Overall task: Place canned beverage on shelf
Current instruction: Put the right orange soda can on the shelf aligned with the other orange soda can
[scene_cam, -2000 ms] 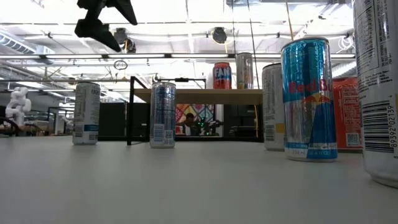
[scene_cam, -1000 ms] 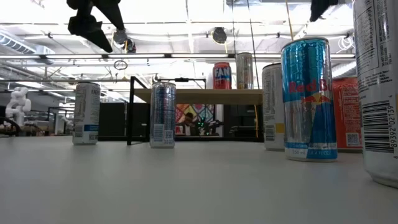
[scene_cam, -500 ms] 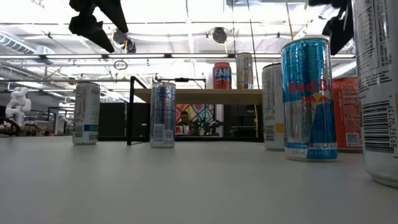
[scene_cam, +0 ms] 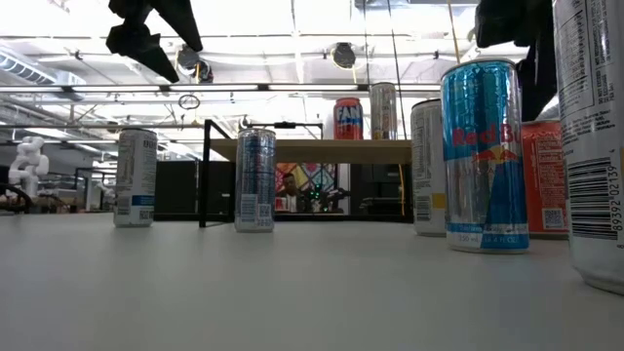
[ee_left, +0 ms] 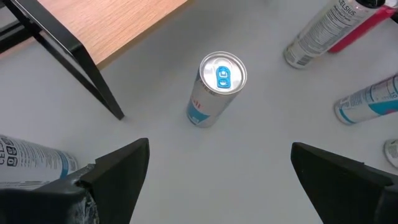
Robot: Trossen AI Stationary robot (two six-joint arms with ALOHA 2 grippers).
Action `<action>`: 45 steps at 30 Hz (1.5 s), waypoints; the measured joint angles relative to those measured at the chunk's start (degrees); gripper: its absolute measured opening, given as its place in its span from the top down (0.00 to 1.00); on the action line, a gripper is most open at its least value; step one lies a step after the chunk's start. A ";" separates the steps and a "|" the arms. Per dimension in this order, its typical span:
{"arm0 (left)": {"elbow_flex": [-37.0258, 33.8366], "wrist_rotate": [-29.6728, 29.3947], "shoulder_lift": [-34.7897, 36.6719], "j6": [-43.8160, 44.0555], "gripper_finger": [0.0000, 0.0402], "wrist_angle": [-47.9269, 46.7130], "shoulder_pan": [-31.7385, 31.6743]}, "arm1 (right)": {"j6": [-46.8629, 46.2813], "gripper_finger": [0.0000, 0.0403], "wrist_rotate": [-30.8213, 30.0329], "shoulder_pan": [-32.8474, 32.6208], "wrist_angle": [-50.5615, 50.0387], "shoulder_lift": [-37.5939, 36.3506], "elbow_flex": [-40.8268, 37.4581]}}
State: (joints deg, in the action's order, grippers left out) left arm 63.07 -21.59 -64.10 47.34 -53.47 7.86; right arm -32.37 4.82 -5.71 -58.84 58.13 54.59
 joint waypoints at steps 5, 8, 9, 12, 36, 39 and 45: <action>0.00 0.53 0.00 -0.07 0.02 0.00 0.00 | 0.84 0.22 -0.14 -0.26 0.76 0.02 -0.13; 0.00 0.58 0.00 -1.15 0.02 0.00 0.00 | 0.97 0.22 -0.24 -0.24 0.78 0.02 -0.13; 0.00 0.58 0.00 -1.55 0.02 0.00 0.00 | 1.21 0.22 -0.26 -0.24 0.78 0.02 -0.13; -0.02 0.66 0.00 -2.24 0.02 0.00 0.00 | 4.11 0.22 -0.33 -0.26 0.78 0.02 -0.13; -0.02 -0.04 -0.02 -0.05 0.02 0.00 0.00 | 10.40 0.22 -3.92 -0.23 3.74 0.84 -3.71; -0.02 0.01 -0.02 0.20 0.02 0.00 0.00 | 11.75 0.22 -5.99 -0.28 3.50 1.06 -2.14; -0.02 0.05 -0.02 0.12 0.02 0.00 0.00 | 12.78 0.21 -7.63 -0.20 1.98 1.58 -1.69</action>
State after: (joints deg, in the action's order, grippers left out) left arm 63.05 -21.54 -64.12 47.46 -53.47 7.86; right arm -19.59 -2.81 -5.91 -56.87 59.71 52.90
